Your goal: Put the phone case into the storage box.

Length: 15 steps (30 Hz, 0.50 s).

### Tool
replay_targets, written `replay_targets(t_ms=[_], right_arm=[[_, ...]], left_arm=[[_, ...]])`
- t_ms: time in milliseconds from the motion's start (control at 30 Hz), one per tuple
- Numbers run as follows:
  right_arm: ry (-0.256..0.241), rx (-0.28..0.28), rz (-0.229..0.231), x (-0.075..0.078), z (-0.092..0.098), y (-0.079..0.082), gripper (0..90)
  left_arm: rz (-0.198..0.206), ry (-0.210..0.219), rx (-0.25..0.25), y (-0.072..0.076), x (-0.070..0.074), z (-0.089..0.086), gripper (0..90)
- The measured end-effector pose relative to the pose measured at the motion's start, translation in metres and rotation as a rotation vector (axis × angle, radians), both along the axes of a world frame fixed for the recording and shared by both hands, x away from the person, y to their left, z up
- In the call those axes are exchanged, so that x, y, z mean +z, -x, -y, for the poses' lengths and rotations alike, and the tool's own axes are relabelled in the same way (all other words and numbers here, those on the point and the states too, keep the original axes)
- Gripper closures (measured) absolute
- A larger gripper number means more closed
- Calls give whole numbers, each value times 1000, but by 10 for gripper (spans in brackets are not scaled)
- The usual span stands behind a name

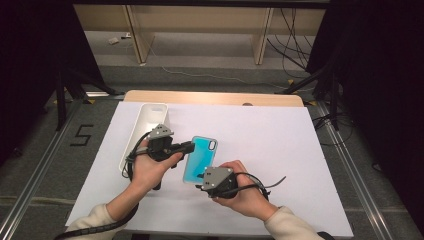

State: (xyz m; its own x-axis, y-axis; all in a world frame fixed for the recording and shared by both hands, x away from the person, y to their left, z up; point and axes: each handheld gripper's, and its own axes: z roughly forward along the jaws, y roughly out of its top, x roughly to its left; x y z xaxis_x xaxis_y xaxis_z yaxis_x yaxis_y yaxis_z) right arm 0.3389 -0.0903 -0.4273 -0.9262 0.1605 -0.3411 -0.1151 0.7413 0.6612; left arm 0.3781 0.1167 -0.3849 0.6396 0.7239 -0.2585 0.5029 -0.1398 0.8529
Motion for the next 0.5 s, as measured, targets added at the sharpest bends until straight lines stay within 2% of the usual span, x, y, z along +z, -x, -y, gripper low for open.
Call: replay_targets(t_ms=[133,267,300,500], right_arm=[[-70,-43,-37,2,5,-2,516],[-139,-87,-44,4,11,-4,417],[-175,-119,-54,3,15,-6,383],[-216,-159,-85,2,20,-10,342]], left_arm=[[27,5,-5,-1,1,-3,833],[43,-2,5,-1,2,-6,833],[51,1,5,-1,2,-7,832],[68,5,13,0,3,-11,832]])
